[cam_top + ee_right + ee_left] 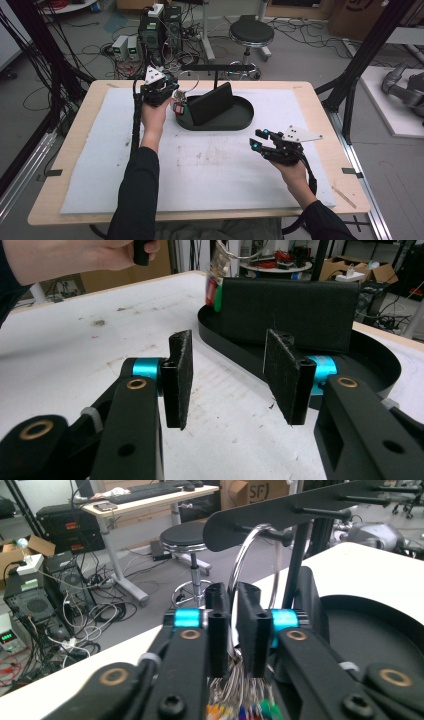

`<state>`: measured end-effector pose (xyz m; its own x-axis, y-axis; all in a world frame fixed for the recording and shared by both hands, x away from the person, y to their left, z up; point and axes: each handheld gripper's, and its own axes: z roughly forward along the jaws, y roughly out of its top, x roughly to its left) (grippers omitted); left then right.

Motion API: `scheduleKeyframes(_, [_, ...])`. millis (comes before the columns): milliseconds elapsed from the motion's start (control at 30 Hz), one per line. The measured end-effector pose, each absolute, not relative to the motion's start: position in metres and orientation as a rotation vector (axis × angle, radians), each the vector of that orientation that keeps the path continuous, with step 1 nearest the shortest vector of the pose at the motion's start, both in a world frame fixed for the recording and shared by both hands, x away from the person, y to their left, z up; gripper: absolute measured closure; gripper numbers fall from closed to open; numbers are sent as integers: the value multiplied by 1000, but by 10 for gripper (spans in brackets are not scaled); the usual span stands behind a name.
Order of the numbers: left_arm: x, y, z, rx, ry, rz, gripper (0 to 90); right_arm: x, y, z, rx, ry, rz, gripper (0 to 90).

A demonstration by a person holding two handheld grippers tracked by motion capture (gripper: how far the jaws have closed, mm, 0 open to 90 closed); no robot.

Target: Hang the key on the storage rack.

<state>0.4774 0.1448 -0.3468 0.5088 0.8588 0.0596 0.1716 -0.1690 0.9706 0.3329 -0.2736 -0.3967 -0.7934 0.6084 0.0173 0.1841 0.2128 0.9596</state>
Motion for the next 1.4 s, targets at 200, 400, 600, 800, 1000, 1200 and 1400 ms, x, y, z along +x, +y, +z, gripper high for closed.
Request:
scheduleKeyframes(200, [472,148,-344,1641,919,789,605,333,-276,-396,746,2119,1608,555])
scheduleKeyframes(400, [454,155,-339,1676,923,789,359,335,-283,-396,794,2095,1595,481])
scheduleKeyframes(600, [417,165,-343,1667,842,772,350,337,-295,-396,845,2069,1578,433])
scheduleKeyframes(800, [378,181,-353,1679,814,718,313,339,-307,-395,893,2043,1558,384])
scheduleKeyframes(1000, [337,199,-372,1686,804,662,288,344,-317,-396,940,2021,1535,344])
scheduleKeyframes(1200, [317,210,-391,1697,815,670,276,347,-324,-397,983,1999,1518,339])
scheduleKeyframes(1400, [309,219,-409,1702,843,676,275,348,-327,-397,998,1981,1501,337])
